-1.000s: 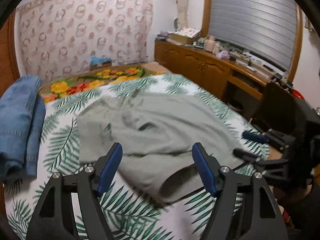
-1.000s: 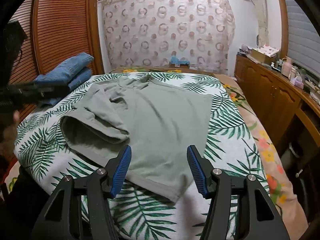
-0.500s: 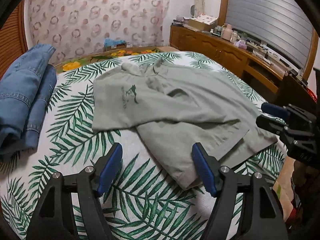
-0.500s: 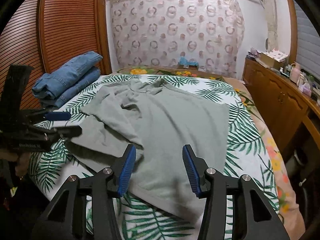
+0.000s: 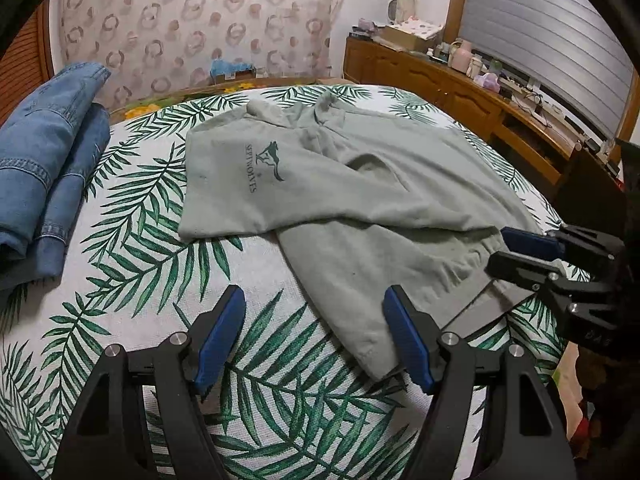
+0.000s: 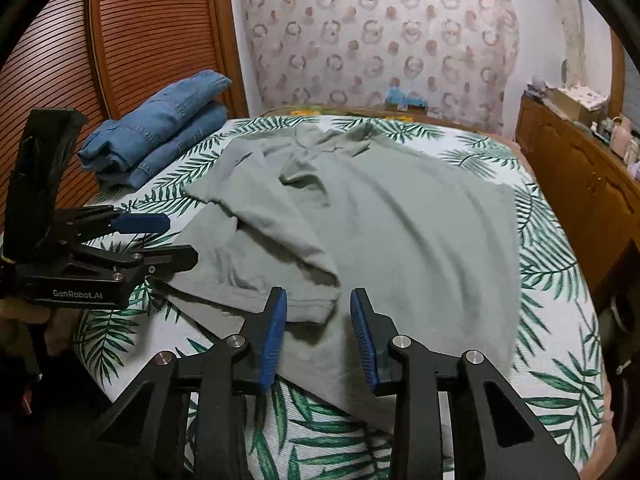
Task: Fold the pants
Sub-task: 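Move the right tool to the opposite shirt side and close on it, then lift that side with the right tool and fold it over the shirt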
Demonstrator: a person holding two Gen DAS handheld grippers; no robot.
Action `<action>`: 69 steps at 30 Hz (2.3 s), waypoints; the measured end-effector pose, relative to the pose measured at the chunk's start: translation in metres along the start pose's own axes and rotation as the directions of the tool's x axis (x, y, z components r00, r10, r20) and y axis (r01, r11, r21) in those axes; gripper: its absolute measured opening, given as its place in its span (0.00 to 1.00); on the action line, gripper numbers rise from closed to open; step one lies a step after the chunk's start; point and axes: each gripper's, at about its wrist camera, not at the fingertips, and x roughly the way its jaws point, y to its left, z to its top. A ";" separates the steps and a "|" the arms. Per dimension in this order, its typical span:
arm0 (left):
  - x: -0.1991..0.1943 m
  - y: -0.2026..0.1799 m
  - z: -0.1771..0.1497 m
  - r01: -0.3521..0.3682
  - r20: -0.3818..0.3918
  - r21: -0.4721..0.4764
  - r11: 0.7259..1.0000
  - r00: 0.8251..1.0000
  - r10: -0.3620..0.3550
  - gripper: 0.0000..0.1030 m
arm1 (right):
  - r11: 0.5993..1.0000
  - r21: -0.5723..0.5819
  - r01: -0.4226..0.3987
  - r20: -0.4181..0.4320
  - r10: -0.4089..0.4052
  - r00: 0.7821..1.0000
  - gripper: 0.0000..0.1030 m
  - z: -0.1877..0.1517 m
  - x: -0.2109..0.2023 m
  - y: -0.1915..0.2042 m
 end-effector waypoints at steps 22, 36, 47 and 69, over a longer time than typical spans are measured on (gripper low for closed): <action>-0.023 -0.002 -0.002 0.026 0.099 -0.014 1.000 0.995 -0.024 0.71 | 0.999 -0.014 0.048 0.134 -0.046 0.990 0.05 0.014 -0.027 0.020; -0.029 -0.017 0.002 0.029 0.102 0.032 0.999 0.994 -0.032 0.71 | 0.994 -0.012 0.107 0.253 -0.101 0.962 0.05 -0.008 -0.059 0.017; -0.028 -0.023 0.002 0.037 0.102 0.037 0.999 0.994 -0.041 0.71 | 0.987 0.027 0.157 0.287 -0.158 0.945 0.05 -0.029 -0.068 0.030; -0.022 -0.036 0.010 0.040 0.101 0.070 0.997 0.994 -0.047 0.71 | 0.983 0.069 0.172 0.136 -0.180 0.974 0.05 -0.045 -0.061 0.018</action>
